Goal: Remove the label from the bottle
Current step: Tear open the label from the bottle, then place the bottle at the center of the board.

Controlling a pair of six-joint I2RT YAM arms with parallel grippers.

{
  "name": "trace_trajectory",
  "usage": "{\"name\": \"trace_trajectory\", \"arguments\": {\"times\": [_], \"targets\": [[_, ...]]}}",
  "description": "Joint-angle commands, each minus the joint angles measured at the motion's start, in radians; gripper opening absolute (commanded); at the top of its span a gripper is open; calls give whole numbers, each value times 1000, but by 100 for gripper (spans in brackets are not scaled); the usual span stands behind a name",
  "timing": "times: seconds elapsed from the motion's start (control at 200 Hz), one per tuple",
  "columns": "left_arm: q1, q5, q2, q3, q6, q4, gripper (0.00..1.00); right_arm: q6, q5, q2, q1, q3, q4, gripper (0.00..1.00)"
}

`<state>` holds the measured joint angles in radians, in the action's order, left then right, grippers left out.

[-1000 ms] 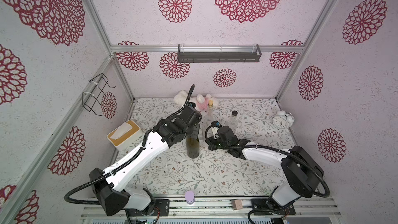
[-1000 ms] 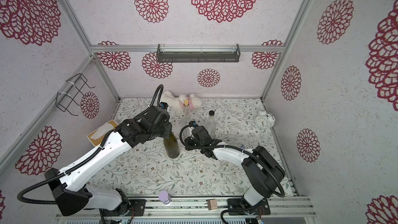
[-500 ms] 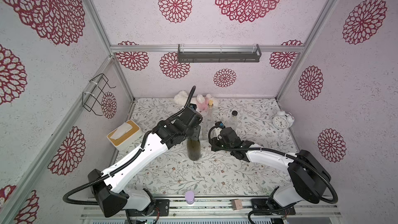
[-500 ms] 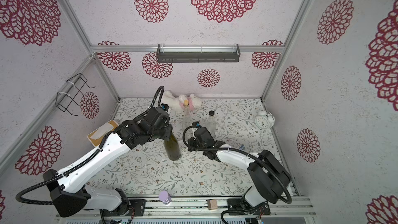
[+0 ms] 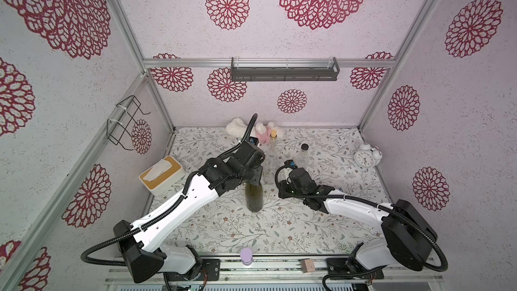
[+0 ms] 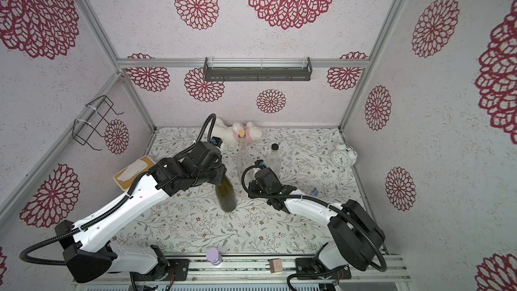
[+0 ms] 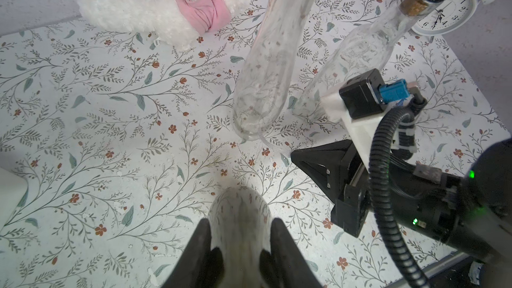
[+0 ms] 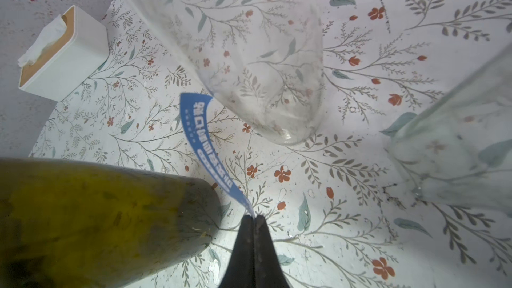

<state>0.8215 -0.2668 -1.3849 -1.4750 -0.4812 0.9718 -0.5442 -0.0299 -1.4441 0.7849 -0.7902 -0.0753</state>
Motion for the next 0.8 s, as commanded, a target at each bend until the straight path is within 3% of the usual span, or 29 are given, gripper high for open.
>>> {"name": "trace_trajectory", "arguments": {"times": [0.0,0.25,0.796], "targets": [[17,23,26,-24,-14,44,3,-21,-34,46,-6,11,11,0],[-1,-39,6,-50,13,29,0,-19,-56,157,10,54,103,0],[-151,-71,-65,-122,147,-111,0,-13,-48,368,-26,127,452,0]]}}
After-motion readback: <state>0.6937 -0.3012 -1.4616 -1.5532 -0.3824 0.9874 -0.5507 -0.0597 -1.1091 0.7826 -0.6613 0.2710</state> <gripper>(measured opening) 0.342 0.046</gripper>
